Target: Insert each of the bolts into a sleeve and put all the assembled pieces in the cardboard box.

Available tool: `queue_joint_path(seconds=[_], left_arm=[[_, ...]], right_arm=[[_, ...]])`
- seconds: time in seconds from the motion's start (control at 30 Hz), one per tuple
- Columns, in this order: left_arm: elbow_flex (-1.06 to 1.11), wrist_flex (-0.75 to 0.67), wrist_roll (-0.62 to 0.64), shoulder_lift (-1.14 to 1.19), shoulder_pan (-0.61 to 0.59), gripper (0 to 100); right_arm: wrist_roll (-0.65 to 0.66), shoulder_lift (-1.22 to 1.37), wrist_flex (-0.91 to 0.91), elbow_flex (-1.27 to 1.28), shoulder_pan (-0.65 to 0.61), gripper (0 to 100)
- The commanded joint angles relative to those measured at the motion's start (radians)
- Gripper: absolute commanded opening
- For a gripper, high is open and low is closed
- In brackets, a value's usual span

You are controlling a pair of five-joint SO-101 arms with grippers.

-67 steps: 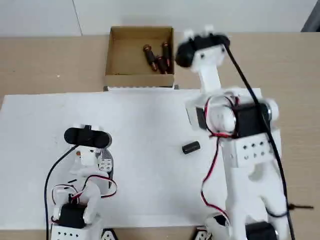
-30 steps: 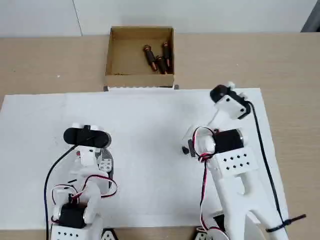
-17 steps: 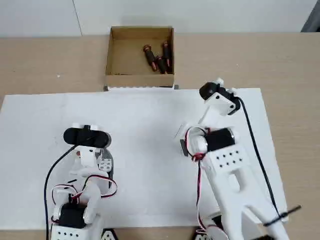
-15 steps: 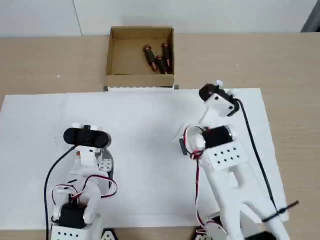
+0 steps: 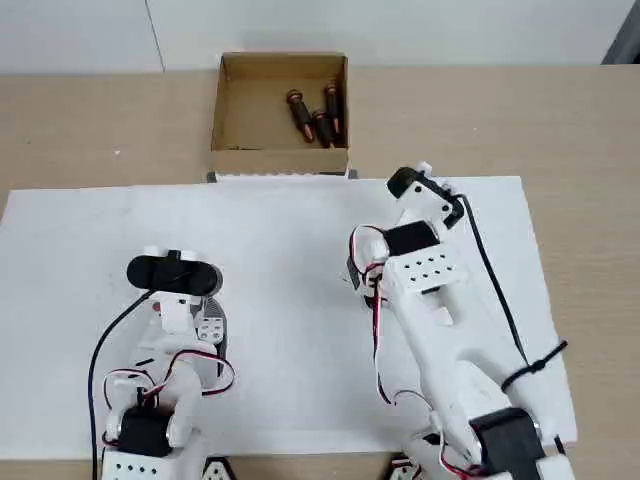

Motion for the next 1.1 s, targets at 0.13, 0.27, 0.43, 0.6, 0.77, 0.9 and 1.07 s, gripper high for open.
queue_joint_path(seconds=[0.13, 0.27, 0.43, 0.6, 0.77, 0.9, 1.07], left_arm=[[-0.005, -0.029, 0.006, -0.009, -0.005, 1], [-0.005, -0.029, 0.006, -0.009, -0.005, 1], [-0.005, -0.029, 0.006, -0.009, -0.005, 1], [-0.005, -0.029, 0.006, -0.009, -0.005, 1], [-0.005, -0.029, 0.006, -0.009, -0.005, 1], [-0.005, -0.029, 0.006, -0.009, -0.005, 1], [-0.005, -0.029, 0.006, -0.009, -0.005, 1]], right_arm=[[-0.005, 0.087, -0.015, -0.104, 0.05, 13.0], [0.0, 0.133, -0.015, -0.12, 0.071, 13.0], [-0.002, 0.159, -0.016, -0.12, 0.07, 13.0], [0.0, 0.182, -0.016, -0.12, 0.07, 13.0], [-0.005, 0.239, -0.018, -0.12, 0.07, 12.9], [-0.005, 0.274, -0.028, -0.12, 0.071, 12.5], [0.0, 0.278, -0.051, -0.124, 0.07, 11.7]])
